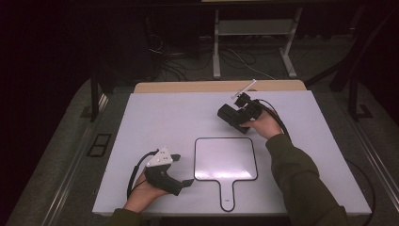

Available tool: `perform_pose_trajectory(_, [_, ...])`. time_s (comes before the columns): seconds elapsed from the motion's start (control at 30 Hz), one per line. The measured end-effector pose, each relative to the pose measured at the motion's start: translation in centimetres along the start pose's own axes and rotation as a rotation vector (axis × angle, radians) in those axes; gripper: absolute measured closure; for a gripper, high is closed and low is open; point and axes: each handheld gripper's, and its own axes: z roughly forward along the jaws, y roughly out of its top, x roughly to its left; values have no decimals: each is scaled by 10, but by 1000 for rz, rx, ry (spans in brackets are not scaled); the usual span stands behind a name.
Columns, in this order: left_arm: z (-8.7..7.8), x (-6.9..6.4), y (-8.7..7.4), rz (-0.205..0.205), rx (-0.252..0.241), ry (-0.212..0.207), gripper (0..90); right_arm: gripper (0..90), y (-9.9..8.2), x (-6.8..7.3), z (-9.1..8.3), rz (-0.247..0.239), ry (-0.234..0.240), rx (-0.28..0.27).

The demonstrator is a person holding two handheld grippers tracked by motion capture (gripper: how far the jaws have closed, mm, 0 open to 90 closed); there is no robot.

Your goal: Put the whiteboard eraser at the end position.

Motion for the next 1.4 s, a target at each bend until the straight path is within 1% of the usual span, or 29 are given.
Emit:
perform_pose_trajectory(0.1, [0,0,0,-1,0,-3,0,387,7,-6,10,3,-7,12])
perform_pose_trajectory(0.17, [0,0,0,-2,0,-2,0,387,12,-9,19,8,0,24])
perform_pose_trajectory(0.27, [0,0,0,-2,-7,-3,0,386,16,-13,29,2,-13,39])
perform_pose_trajectory(0.33, [0,1,0,-2,-6,-4,0,386,19,-17,37,13,0,42])
perform_pose_trajectory(0.4, [0,1,0,0,-5,-5,0,386,22,-17,43,6,-1,52])
perform_pose_trajectory(0.43, [0,1,0,1,-1,-5,0,386,24,-16,46,14,2,52])
perform_pose_trajectory(0.47, [0,1,0,1,-2,-5,0,386,24,-16,48,-1,3,62])
perform_pose_trajectory(0.5, [0,1,0,2,1,-5,0,386,25,-15,51,-4,-10,69])
perform_pose_trajectory(0.53, [0,0,0,0,-5,-5,0,386,25,-15,54,-17,-20,75])
perform_pose_trajectory(0.57, [0,0,0,0,-2,-6,0,385,25,-14,55,-4,-14,74])
perform_pose_trajectory(0.63, [0,0,0,2,1,-5,0,384,24,-14,61,-14,-15,79])
perform_pose_trajectory(0.67, [0,0,0,2,2,-6,0,382,23,-14,64,-25,-21,86])
perform_pose_trajectory(0.7, [0,0,0,1,3,-7,0,381,21,-13,67,-46,-39,97])
perform_pose_trajectory(0.73, [1,0,0,2,3,-6,0,380,21,-13,67,-46,-37,92])
perform_pose_trajectory(0.77, [1,0,0,2,2,-6,0,379,21,-13,67,-22,-24,83])
perform_pose_trajectory(0.83, [1,0,0,3,4,-7,0,362,20,-15,65,-4,-21,64])
perform_pose_trajectory(0.93, [1,0,0,2,2,-6,0,314,21,-17,59,32,-11,18])
perform_pose_trajectory(1.07, [1,0,0,2,4,-8,0,288,22,-17,48,50,4,-36])
perform_pose_trajectory(1.1, [1,0,0,0,2,-8,0,283,22,-15,44,43,-15,-53])
perform_pose_trajectory(1.13, [1,1,0,0,2,-8,0,284,22,-14,41,39,-23,-65])
perform_pose_trajectory(1.23, [1,1,0,-4,0,-6,0,258,22,-13,32,43,-11,-86])
perform_pose_trajectory(1.33, [1,2,0,-3,6,-6,0,241,21,-11,23,47,-11,-128])
perform_pose_trajectory(1.4, [1,2,0,-6,4,-5,0,238,21,-11,17,58,4,-155])
